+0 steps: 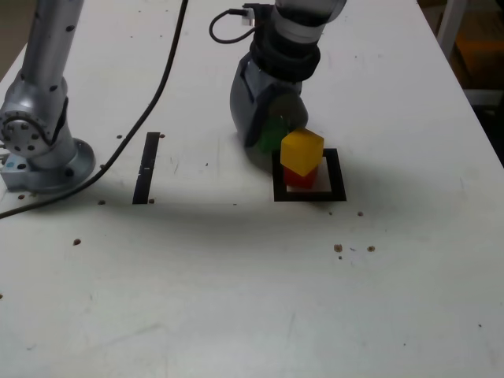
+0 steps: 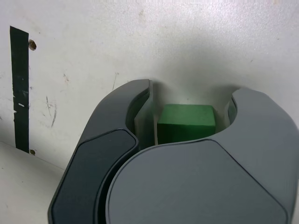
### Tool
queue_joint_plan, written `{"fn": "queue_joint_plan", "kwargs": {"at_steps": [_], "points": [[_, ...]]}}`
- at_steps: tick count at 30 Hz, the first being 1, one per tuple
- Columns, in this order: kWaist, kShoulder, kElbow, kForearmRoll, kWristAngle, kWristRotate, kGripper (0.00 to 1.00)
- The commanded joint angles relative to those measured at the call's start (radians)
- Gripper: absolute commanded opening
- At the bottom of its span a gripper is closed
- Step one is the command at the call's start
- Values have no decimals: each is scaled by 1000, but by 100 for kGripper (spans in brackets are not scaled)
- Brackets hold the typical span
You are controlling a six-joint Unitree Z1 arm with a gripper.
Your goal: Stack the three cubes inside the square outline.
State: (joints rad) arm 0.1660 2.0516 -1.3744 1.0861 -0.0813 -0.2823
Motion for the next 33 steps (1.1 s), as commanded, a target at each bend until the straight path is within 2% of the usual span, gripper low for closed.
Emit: {"fn": "queue_joint_plan", "kwargs": {"at_steps": [1, 8, 13, 16, 20, 22, 25, 28, 31, 33], "points": [[7, -10, -3, 6, 3, 5, 55], [13, -24, -1, 24, -4, 11, 41], [15, -28, 6, 26, -7, 28, 36], [22, -33, 0, 42, -18, 57, 35], [64, -55, -27, 111, -51, 134, 30], [76, -62, -38, 135, -44, 154, 28], [78, -72, -52, 161, -12, 161, 22], [79, -89, -65, 191, -2, 185, 20], [81, -102, -92, 242, 8, 220, 19], [77, -109, -136, 298, 31, 248, 19]]}}
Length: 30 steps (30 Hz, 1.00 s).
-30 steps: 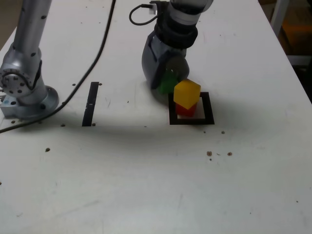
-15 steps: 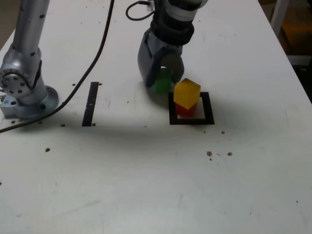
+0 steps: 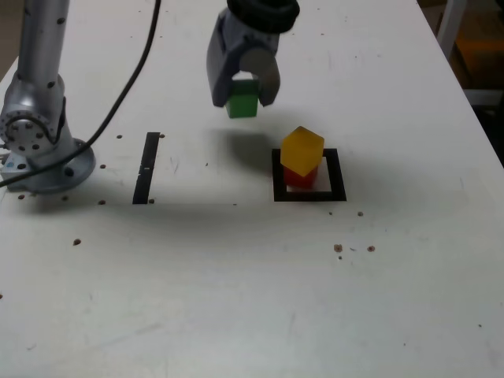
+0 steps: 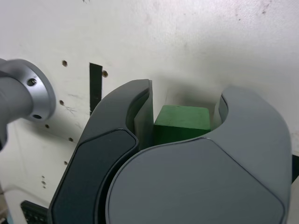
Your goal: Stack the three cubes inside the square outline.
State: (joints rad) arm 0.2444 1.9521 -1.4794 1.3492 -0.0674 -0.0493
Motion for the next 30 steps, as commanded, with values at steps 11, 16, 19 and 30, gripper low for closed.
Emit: {"fn": "queue_joint_plan", "kwargs": {"at_steps": [11, 16, 19, 30], "points": [[-145, -55, -335, 251, 9, 121, 19], [-216, -23, -422, 252, 8, 116, 19], [-256, 10, -458, 256, 11, 107, 19], [-302, 49, -493, 270, 42, 108, 19]]}}
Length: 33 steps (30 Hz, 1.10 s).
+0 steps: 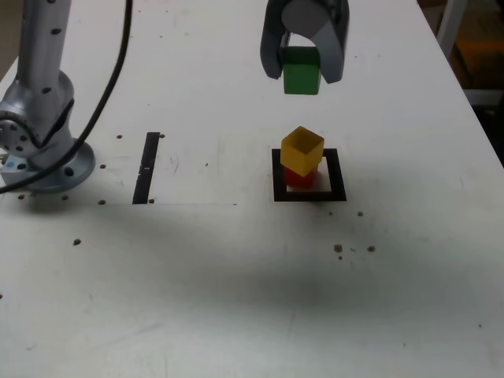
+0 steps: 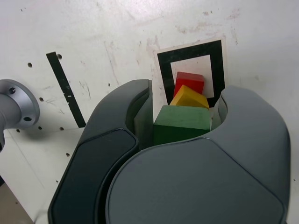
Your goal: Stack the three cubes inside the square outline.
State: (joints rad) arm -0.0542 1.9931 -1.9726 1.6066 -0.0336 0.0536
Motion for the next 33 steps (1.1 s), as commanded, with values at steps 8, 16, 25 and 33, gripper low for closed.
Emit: {"fn": "queue_joint_plan", "kwargs": {"at_steps": [8, 16, 25, 33], "points": [[-14, 29, 0, 12, 24, 16, 19], [-79, 50, -14, 9, 35, -9, 19], [-96, 68, 6, 9, 34, -12, 19], [-92, 75, 45, -3, 37, -13, 19]]}}
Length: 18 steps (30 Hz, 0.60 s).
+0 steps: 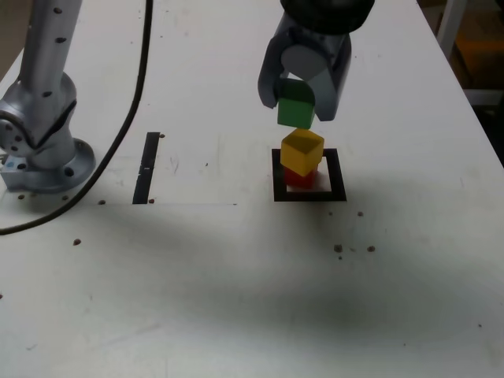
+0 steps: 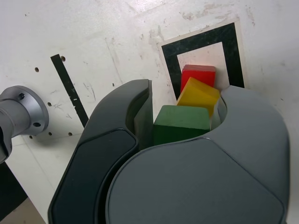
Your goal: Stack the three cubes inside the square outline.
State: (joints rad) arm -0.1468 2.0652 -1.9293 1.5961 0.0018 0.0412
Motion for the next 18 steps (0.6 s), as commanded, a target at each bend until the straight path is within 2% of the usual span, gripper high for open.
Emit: {"fn": "queue_joint_plan", "kwargs": {"at_steps": [1, 18], "points": [[0, 5, 4, 7, 3, -2, 19], [-3, -16, 37, 8, 12, -5, 20]]}}
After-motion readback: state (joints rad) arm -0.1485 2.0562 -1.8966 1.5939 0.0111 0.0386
